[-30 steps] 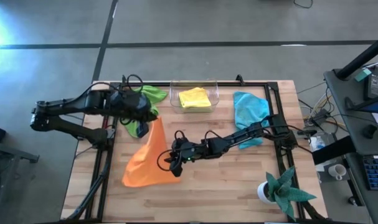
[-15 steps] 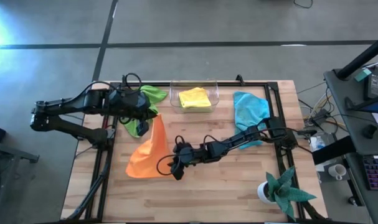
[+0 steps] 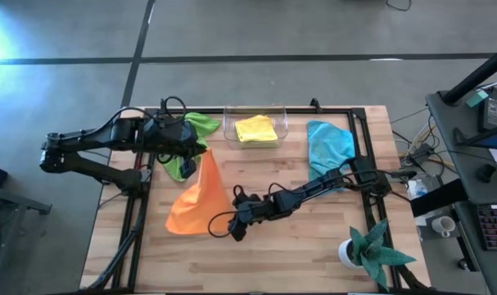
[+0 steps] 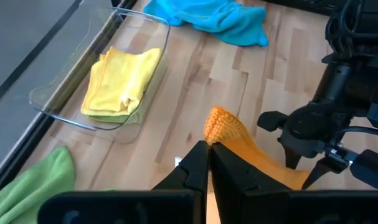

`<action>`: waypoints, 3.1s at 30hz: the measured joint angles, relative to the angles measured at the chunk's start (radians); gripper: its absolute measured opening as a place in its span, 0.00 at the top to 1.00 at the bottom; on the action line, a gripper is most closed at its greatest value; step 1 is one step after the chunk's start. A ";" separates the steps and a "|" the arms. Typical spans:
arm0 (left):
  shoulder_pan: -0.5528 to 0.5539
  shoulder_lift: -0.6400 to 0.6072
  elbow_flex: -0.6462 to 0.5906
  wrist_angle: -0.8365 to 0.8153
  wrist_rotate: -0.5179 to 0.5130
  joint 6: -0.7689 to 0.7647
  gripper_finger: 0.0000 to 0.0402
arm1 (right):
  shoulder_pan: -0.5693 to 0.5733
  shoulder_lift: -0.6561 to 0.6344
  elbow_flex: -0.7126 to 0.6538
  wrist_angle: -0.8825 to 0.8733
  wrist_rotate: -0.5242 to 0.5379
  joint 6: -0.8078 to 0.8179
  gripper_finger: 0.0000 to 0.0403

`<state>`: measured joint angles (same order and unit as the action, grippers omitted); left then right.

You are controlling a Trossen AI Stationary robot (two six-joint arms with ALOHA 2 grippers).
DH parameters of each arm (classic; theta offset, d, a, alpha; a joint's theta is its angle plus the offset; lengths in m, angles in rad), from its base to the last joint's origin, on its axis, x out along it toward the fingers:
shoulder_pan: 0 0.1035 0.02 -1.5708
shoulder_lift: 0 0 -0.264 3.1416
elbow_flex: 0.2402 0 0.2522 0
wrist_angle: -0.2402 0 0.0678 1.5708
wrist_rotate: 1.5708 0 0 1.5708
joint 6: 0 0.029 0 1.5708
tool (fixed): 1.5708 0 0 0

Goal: Fold microfiber towels
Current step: Fold the orange microfiber towel into the transparent bin

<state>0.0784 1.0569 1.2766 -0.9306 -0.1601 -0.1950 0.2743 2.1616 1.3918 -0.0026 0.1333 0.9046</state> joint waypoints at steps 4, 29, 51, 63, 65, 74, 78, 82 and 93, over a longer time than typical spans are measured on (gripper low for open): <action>0.000 0.000 0.000 0.001 -0.006 0.003 1.00 | 0.006 0.000 -0.002 -0.024 -0.001 0.032 0.69; 0.000 0.003 -0.002 0.002 -0.006 0.001 1.00 | 0.012 0.001 -0.012 -0.046 -0.028 0.064 0.71; 0.000 0.003 -0.007 0.001 -0.006 0.001 1.00 | -0.007 0.001 -0.013 -0.046 -0.044 0.038 0.74; 0.000 0.003 -0.007 0.001 -0.006 0.001 1.00 | -0.013 0.000 -0.014 -0.056 -0.054 0.027 0.97; 0.000 0.003 -0.007 0.000 -0.006 0.001 1.00 | -0.013 -0.006 -0.014 -0.088 -0.054 0.024 0.98; 0.000 -0.004 -0.007 -0.008 0.031 -0.002 1.00 | -0.013 -0.130 0.033 -0.383 -0.055 -0.069 0.98; -0.001 0.003 -0.007 -0.009 0.081 -0.009 1.00 | -0.016 -0.202 0.064 -0.484 -0.055 -0.096 0.98; -0.001 0.004 -0.007 -0.024 0.087 -0.010 1.00 | -0.018 -0.277 0.091 -0.588 -0.054 -0.130 0.98; -0.004 -0.003 -0.007 -0.025 0.135 -0.159 1.00 | -0.020 -0.434 0.199 -0.784 -0.066 -0.206 0.98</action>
<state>0.0746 1.0535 1.2694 -0.9554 -0.0246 -0.3540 0.2546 1.7273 1.5912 -0.7863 0.0678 0.6983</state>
